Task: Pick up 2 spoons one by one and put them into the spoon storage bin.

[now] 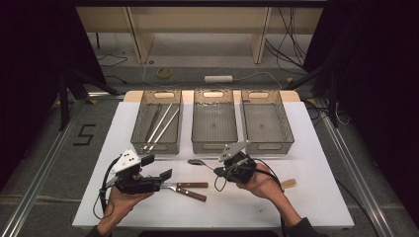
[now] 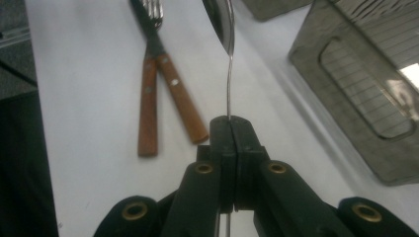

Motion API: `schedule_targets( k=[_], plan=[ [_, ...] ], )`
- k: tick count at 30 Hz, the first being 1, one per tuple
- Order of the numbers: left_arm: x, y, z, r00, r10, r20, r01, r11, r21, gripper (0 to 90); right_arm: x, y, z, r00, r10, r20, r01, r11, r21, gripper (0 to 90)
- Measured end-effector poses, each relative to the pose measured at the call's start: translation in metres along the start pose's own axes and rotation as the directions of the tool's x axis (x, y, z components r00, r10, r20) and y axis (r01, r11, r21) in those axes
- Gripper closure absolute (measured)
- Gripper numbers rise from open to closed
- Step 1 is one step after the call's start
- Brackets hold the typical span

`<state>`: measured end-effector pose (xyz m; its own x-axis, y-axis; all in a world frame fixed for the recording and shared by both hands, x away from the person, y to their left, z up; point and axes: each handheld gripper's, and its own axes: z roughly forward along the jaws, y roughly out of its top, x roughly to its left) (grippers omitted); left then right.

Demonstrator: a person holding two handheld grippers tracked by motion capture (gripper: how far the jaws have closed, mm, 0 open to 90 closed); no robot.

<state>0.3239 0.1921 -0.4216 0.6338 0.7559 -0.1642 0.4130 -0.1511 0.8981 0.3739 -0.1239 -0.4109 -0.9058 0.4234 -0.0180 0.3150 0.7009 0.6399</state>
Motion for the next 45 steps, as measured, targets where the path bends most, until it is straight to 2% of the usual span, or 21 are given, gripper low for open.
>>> schedule_targets(
  k=[7, 13, 23, 33, 45],
  plan=[
    [0.001, 0.000, -0.001, 1.0000, -0.003, -0.005, 0.003, 1.0000, -0.006, 16.3, -0.015, 0.016, -0.002, 0.9986, 0.048, 0.022, -0.048, 0.999, -0.024, 90.0],
    [0.000, 0.000, -0.001, 1.0000, -0.002, -0.006, 0.002, 1.0000, -0.007, 16.3, -0.031, 0.030, -0.004, 0.9929, 0.112, 0.041, -0.110, 0.993, -0.047, 90.0],
    [0.000, 0.000, 0.000, 1.0000, 0.001, -0.003, -0.001, 1.0000, -0.002, 16.0, -0.059, 0.052, -0.003, 0.9745, 0.211, 0.076, -0.204, 0.975, -0.091, 90.0],
    [0.001, 0.000, -0.002, 0.9999, -0.011, -0.010, 0.011, 0.9999, -0.013, 15.9, -0.078, 0.073, 0.005, 0.9597, 0.259, 0.109, -0.248, 0.963, -0.109, 90.0],
    [0.001, 0.000, -0.001, 0.9998, -0.015, -0.009, 0.015, 0.9998, -0.014, 15.8, -0.098, 0.082, 0.013, 0.9396, 0.316, 0.130, -0.303, 0.946, -0.114, 90.0]
  ],
)
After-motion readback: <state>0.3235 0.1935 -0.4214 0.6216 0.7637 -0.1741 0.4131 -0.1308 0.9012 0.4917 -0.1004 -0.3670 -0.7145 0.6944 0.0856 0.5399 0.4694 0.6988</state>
